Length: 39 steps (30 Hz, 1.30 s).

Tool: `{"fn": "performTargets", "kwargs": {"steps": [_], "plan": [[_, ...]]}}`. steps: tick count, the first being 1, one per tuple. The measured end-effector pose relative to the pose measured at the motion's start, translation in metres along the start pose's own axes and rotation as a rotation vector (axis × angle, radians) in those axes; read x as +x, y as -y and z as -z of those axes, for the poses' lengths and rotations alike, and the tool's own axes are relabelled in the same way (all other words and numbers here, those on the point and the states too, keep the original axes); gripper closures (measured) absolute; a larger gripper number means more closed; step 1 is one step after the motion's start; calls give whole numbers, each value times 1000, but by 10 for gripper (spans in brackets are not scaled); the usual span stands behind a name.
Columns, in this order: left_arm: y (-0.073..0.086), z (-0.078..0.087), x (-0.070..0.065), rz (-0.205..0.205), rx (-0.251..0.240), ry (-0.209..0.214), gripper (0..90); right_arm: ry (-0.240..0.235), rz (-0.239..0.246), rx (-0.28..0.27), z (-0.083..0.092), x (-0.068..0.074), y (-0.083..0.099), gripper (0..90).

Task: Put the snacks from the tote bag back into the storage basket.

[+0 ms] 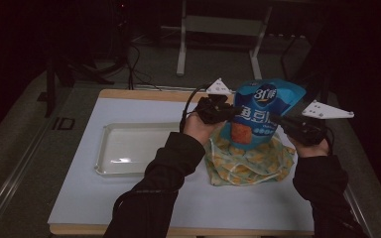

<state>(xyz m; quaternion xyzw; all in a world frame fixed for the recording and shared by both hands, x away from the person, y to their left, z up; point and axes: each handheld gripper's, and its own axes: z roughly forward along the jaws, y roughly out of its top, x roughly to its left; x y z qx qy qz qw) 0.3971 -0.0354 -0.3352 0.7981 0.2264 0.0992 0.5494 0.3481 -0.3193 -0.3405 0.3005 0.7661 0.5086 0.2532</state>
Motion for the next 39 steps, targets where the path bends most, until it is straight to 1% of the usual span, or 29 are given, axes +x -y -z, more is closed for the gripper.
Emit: {"fn": "performTargets", "kwargs": {"steps": [1, 4, 6, 13, 15, 18, 28, 31, 32, 33, 34, 35, 36, 37, 38, 39], "plan": [[-2, 2, 0, -5, -1, -5, 897, 2, 3, -1, 0, 1, -3, 895], [-8, 10, 0, 4, -15, -6, 897, 2, 11, -8, 2, 3, -13, 895], [-10, 16, 0, 0, -17, -11, 897, 2, 19, -12, 2, 6, -19, 895], [-13, 37, 2, 0, -17, -38, 897, -10, 34, -19, -5, 17, -34, 895], [-13, 45, 4, 5, -16, -44, 897, -18, 38, -21, -9, 21, -38, 895], [-11, 55, 6, 4, -9, -56, 897, -31, 40, -22, -15, 27, -43, 895], [-3, 91, 13, 6, -11, -109, 897, -68, 60, -31, -38, 50, -58, 895], [0, 102, 15, 12, -17, -123, 897, -77, 69, -32, -44, 57, -62, 895], [0, 102, 15, 12, -17, -123, 897, -83, 73, -33, -47, 60, -64, 895], [2, 107, 16, 12, -19, -130, 897, -83, 73, -33, -47, 60, -64, 895], [4, 114, 18, 17, -22, -138, 897, -96, 81, -30, -53, 67, -69, 895], [5, 118, 19, 18, -23, -140, 898, -99, 82, -29, -55, 69, -70, 895], [5, 118, 19, 18, -23, -140, 897, -99, 82, -29, -55, 69, -70, 895], [7, 125, 21, 27, -22, -150, 897, -105, 91, -29, -60, 74, -73, 895], [7, 125, 21, 27, -22, -150, 897, -105, 91, -29, -60, 74, -73, 895], [9, 130, 22, 29, -23, -155, 897, -108, 93, -28, -62, 77, -75, 895]]}}
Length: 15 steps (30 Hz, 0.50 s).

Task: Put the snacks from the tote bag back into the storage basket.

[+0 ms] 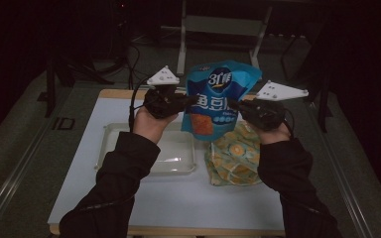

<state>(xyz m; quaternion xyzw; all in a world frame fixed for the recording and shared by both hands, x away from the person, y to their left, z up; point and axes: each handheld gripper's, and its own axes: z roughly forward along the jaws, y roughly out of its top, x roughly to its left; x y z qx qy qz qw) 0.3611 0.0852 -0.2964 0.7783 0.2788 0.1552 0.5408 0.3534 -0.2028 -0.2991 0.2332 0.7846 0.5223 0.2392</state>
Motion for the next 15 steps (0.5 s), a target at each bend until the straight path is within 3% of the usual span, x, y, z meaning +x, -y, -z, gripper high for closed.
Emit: {"fn": "performTargets", "kwargs": {"steps": [15], "plan": [[20, 50, 18, 26, -4, -51, 897, -63, 32, 2, -37, 34, -19, 895]]}}
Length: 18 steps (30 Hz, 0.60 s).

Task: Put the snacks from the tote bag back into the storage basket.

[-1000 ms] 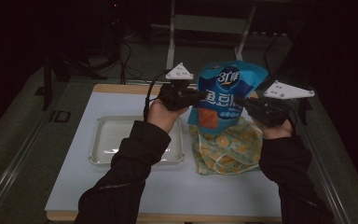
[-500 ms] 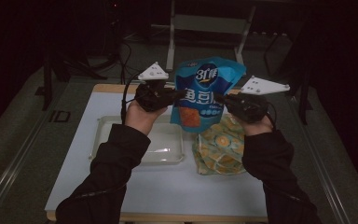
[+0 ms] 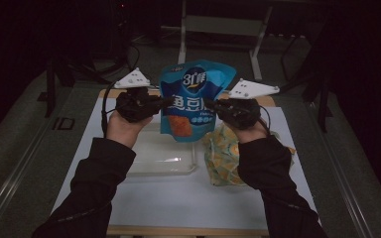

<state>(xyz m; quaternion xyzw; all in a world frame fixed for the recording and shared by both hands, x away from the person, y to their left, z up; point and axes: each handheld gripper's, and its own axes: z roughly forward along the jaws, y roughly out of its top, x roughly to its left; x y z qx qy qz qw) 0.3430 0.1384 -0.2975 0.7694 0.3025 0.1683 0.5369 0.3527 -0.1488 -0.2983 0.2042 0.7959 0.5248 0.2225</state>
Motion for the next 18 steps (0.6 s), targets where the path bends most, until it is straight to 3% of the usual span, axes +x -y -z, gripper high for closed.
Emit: {"fn": "performTargets", "kwargs": {"steps": [11, 18], "plan": [[15, 36, 15, 17, 11, -42, 897, -47, 17, 0, -31, 25, -13, 895], [24, 49, 20, 19, 5, -56, 897, -59, 20, -8, -42, 37, -16, 895]]}}
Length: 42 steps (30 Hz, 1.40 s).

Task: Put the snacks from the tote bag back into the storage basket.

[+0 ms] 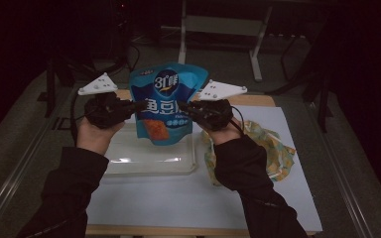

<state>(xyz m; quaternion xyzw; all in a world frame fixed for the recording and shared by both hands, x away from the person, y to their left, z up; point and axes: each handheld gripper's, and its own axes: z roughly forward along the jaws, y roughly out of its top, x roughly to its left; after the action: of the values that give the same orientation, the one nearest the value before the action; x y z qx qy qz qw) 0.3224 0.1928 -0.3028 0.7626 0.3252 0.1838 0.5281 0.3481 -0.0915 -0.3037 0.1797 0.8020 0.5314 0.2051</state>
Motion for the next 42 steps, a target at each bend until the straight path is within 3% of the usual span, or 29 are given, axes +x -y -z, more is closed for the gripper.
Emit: {"fn": "performTargets", "kwargs": {"steps": [11, 22, 33, 42], "plan": [[35, -12, 11, 52, 16, 18, 897, 2, -11, 37, -19, 9, 24, 895], [70, -38, 17, 89, 39, 37, 897, 11, -57, 63, -34, 8, 65, 895], [95, -53, 21, 114, 37, 52, 896, 16, -56, 98, -43, 9, 88, 894], [111, -64, 22, 111, 50, 57, 895, 25, -58, 111, -49, 11, 108, 894]]}}
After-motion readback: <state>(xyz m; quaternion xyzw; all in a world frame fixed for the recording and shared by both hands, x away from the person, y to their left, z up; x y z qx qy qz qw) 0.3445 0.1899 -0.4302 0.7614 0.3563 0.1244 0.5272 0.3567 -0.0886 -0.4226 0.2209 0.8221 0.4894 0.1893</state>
